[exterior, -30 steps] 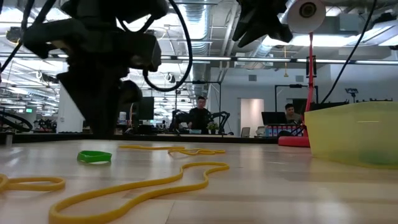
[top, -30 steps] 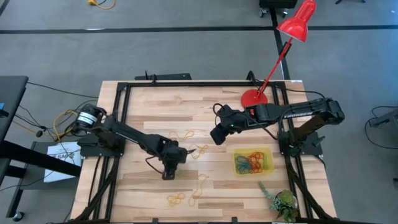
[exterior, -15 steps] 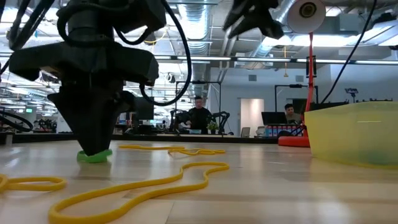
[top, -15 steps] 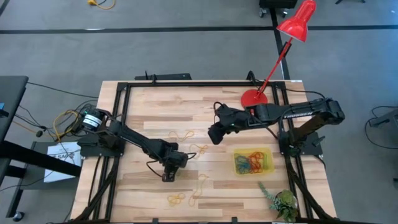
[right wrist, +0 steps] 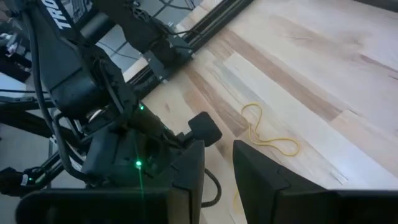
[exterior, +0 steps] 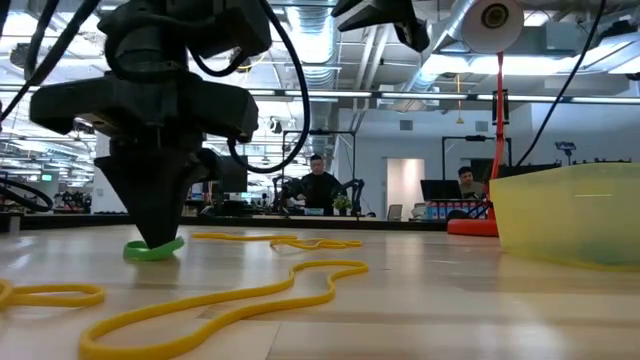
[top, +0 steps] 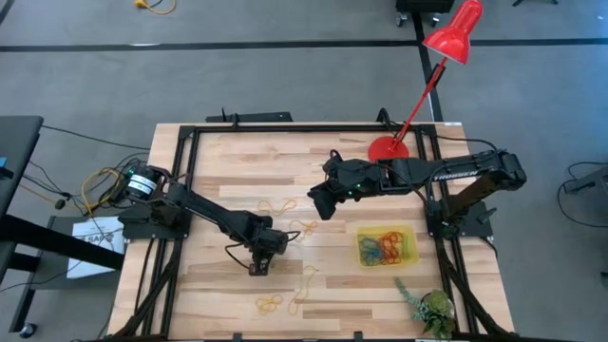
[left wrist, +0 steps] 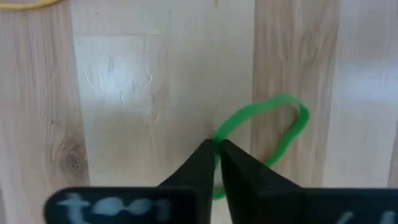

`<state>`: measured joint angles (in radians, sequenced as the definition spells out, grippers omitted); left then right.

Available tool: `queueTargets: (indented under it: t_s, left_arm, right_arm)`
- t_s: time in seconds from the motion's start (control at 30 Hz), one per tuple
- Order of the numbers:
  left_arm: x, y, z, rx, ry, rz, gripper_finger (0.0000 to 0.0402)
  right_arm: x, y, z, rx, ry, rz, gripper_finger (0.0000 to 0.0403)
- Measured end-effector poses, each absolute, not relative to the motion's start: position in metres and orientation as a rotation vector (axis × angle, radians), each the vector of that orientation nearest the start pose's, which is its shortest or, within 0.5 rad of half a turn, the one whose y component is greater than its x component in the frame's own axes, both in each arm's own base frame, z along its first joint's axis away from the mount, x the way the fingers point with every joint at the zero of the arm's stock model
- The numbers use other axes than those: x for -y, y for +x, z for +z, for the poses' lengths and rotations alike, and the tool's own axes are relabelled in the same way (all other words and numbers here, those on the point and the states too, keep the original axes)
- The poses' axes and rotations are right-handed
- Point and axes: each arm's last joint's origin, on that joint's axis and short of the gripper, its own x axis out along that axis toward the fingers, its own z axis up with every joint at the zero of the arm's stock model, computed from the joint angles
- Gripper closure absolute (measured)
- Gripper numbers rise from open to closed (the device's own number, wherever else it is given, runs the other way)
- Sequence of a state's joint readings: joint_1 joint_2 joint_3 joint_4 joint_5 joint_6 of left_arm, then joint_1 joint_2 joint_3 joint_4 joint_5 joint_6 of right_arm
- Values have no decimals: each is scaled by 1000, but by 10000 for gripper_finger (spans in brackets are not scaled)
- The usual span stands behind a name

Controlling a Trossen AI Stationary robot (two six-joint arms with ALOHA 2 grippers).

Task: Pick and place items into bin
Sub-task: Put the green rubber band into the yellow bin

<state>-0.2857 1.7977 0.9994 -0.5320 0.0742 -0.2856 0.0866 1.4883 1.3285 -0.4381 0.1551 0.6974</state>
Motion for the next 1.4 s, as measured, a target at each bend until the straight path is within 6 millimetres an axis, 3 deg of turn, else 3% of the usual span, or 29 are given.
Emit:
queueTargets:
  t_s: [0.2, 0.37, 0.57, 0.67, 0.87, 1.2, 1.4]
  left_arm:
    - [84, 313, 146, -1355, -137, -106, 400]
    - [68, 319, 181, -1289, -134, -87, 401]
    - [50, 308, 232, -1192, -174, -61, 401]
    - [47, 301, 242, -1177, -190, -47, 401]
    - [58, 305, 231, -1220, -118, -149, 391]
    - [64, 320, 178, -1410, -97, -171, 293]
    - [75, 323, 159, -1461, -47, -207, 265]
  right_arm:
    - [-20, 329, 333, -535, 609, -280, 324]
    - [-18, 329, 333, -534, 604, -284, 324]
    - [-18, 329, 333, -538, 584, -279, 324]
    - [-15, 329, 333, -538, 585, -287, 324]
    - [-9, 329, 333, -529, 591, -304, 324]
    - [-8, 330, 333, -528, 593, -307, 324]
    - [-8, 329, 333, -535, 592, -309, 324]
